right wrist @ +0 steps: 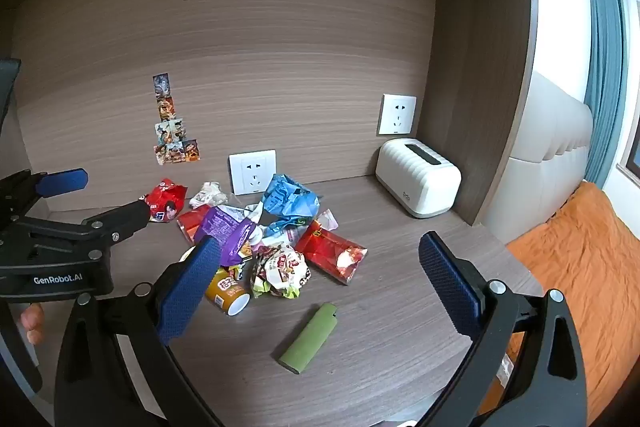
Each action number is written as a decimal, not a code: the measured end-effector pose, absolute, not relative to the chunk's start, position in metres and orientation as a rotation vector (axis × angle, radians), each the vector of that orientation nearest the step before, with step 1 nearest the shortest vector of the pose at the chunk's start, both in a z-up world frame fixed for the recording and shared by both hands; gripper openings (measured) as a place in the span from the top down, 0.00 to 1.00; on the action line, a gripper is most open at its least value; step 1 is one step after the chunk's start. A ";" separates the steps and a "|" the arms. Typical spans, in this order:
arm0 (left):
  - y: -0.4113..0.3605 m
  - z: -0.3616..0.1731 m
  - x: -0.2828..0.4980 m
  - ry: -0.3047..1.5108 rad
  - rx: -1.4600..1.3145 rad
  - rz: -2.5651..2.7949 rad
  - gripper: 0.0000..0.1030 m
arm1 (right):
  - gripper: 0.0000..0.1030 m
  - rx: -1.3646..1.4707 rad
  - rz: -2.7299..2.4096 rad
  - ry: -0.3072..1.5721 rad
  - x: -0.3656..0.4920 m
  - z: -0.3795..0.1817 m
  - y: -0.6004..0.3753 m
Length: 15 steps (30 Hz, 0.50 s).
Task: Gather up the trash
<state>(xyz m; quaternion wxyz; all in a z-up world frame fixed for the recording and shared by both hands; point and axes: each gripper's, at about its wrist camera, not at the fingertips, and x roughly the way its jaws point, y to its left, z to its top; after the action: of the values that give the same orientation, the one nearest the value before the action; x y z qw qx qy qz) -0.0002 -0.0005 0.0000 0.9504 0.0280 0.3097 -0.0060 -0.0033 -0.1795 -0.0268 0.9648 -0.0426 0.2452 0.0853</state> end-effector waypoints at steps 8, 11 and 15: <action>-0.004 -0.005 -0.003 0.632 0.049 -0.045 0.05 | 0.04 -0.068 0.178 0.491 -0.004 -0.023 -0.181; -0.003 -0.006 -0.004 0.626 0.052 -0.057 0.05 | 0.04 -0.069 0.182 0.486 -0.007 -0.020 -0.179; -0.002 -0.005 -0.006 0.609 0.046 -0.067 0.05 | 0.04 -0.055 0.165 0.492 -0.005 -0.022 -0.181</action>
<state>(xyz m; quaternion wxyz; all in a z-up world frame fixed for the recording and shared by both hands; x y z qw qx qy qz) -0.0057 -0.0018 -0.0051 0.9532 0.0228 0.2996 -0.0330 -0.0051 -0.1812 -0.0223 0.9662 -0.0272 0.2430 0.0818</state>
